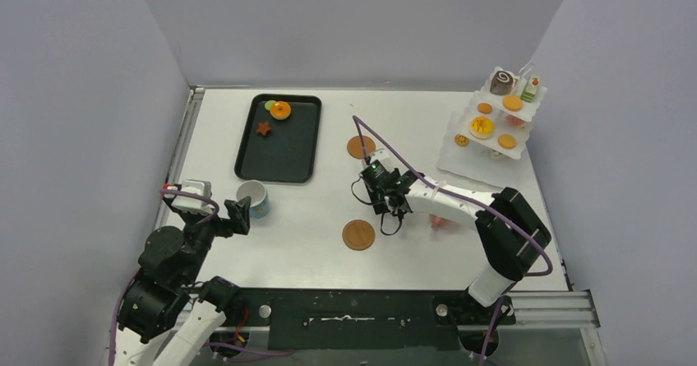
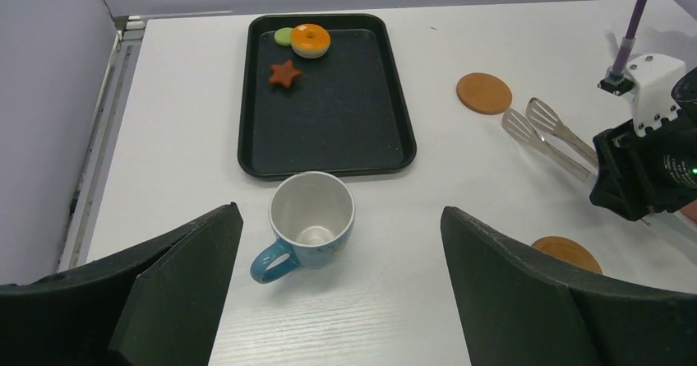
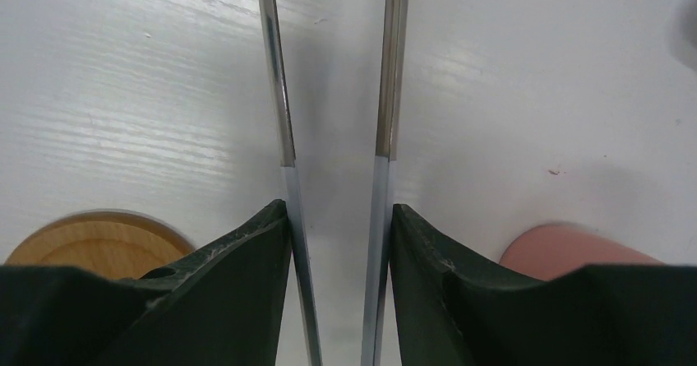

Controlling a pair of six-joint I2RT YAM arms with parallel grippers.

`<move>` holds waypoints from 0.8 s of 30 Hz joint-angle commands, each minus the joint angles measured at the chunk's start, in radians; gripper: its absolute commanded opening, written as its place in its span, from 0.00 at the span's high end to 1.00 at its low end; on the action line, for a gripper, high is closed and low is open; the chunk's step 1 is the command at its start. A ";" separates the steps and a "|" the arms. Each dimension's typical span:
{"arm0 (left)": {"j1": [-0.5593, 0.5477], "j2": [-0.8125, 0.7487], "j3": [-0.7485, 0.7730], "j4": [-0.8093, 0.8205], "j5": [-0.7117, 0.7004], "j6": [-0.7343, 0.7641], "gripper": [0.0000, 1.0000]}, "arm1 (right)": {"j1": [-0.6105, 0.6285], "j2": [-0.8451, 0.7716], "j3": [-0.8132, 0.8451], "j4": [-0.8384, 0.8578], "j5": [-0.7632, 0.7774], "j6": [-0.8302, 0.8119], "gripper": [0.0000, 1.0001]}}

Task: Serve the afternoon tea
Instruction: Pick up the clamp from the center of the board.

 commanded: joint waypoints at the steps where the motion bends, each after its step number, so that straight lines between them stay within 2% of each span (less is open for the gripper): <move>1: 0.004 0.019 0.008 0.052 0.001 0.010 0.10 | -0.004 -0.026 -0.035 0.117 0.037 0.018 0.55; 14: 0.006 0.028 0.008 0.051 -0.001 0.010 0.10 | -0.063 -0.016 -0.124 0.203 -0.038 0.100 0.39; 24: 0.007 0.030 0.009 0.052 0.002 0.011 0.10 | -0.077 -0.043 -0.206 0.275 -0.053 0.130 0.36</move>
